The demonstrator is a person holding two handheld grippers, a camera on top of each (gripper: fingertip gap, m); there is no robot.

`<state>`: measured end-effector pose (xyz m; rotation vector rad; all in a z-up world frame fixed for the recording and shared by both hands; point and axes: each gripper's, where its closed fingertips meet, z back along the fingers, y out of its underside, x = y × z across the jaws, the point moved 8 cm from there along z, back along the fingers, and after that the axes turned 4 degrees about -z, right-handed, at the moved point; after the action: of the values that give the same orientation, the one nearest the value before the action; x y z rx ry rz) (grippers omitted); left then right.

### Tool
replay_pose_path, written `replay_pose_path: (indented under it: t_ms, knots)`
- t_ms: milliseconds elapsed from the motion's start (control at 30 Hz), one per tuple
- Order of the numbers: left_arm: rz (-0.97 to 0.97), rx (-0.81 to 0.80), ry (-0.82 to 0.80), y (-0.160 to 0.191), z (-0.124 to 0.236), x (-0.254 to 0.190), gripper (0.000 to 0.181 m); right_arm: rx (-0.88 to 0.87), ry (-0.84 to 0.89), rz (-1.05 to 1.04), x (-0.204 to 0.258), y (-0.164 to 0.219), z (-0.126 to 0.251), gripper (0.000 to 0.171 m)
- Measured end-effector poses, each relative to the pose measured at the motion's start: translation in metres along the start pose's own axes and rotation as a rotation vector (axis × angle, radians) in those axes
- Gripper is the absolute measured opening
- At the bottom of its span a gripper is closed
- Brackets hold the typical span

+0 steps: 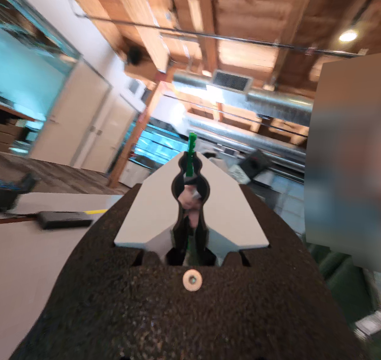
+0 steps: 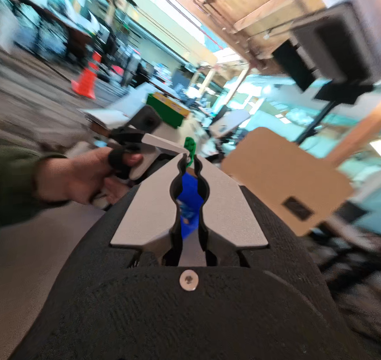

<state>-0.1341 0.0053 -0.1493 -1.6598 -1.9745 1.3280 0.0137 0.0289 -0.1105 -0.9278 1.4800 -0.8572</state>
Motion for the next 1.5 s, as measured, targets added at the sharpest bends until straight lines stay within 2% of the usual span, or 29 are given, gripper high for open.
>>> replay_pose_path:
  t_ms: [67, 167, 267, 433, 533, 733, 833, 867, 967, 1067, 1133, 1167, 1233, 1400, 1500]
  knots:
    - [0.09, 0.09, 0.139, 0.005, -0.008, -0.006, 0.002, -0.044, -0.125, -0.195, -0.005, 0.002, 0.002, 0.013]
    - [-0.002, 0.352, 0.139, 0.02, -0.015, -0.013, 0.003, -0.034, -0.318, -0.447, -0.012, 0.007, 0.005, 0.015]
    - [-0.175, 0.581, 0.055, 0.027, -0.018, -0.019, 0.003, 0.105, -0.393, -0.477, -0.011, 0.019, 0.006, 0.008]
    - [-0.312, 0.737, -0.003, 0.023, -0.021, -0.031, 0.003, 0.118, -0.436, -0.488, -0.008, 0.018, 0.007, 0.002]
    - [-0.395, 0.637, -0.093, 0.012, -0.027, -0.036, 0.006, -0.008, -0.348, -0.554, -0.018, 0.008, 0.006, 0.002]
    - [-0.417, 0.431, -0.052, -0.003, -0.032, -0.048, 0.009, -0.248, -0.311, -0.649, -0.021, -0.008, 0.005, 0.002]
    - [-0.386, 0.411, -0.011, 0.0, -0.032, -0.05, 0.027, -0.305, -0.312, -0.66, -0.023, -0.013, 0.008, 0.002]
    - [-0.382, 0.392, 0.009, 0.0, -0.032, -0.052, 0.027, -0.312, -0.315, -0.657, -0.023, -0.014, 0.009, 0.002]
    - [-0.407, 0.341, 0.03, 0.0, -0.035, -0.055, 0.004, -0.345, -0.353, -0.667, -0.021, -0.018, 0.012, 0.002]
    - [-0.425, 0.378, 0.026, 0.0, -0.037, -0.058, 0.004, -0.326, -0.354, -0.613, -0.02, -0.02, 0.015, 0.004]
    - [-0.45, 0.441, 0.027, 0.001, -0.038, -0.06, 0.004, -0.266, -0.383, -0.565, -0.016, -0.02, 0.016, 0.014]
    - [-0.477, 0.468, 0.027, 0.001, -0.039, -0.062, 0.004, -0.247, -0.392, -0.537, -0.014, -0.021, 0.018, 0.005]
    - [-0.539, 0.486, 0.016, 0.001, -0.041, -0.068, 0.004, -0.249, -0.37, -0.487, -0.013, -0.025, 0.021, 0.002]
    - [-0.846, 0.371, -0.114, -0.002, -0.05, -0.088, 0.014, -0.405, -0.209, -0.317, -0.009, -0.04, 0.03, 0.002]
    - [-0.944, 0.274, -0.116, -0.005, -0.052, -0.103, 0.009, -0.466, -0.158, -0.242, -0.005, -0.048, 0.035, 0.002]
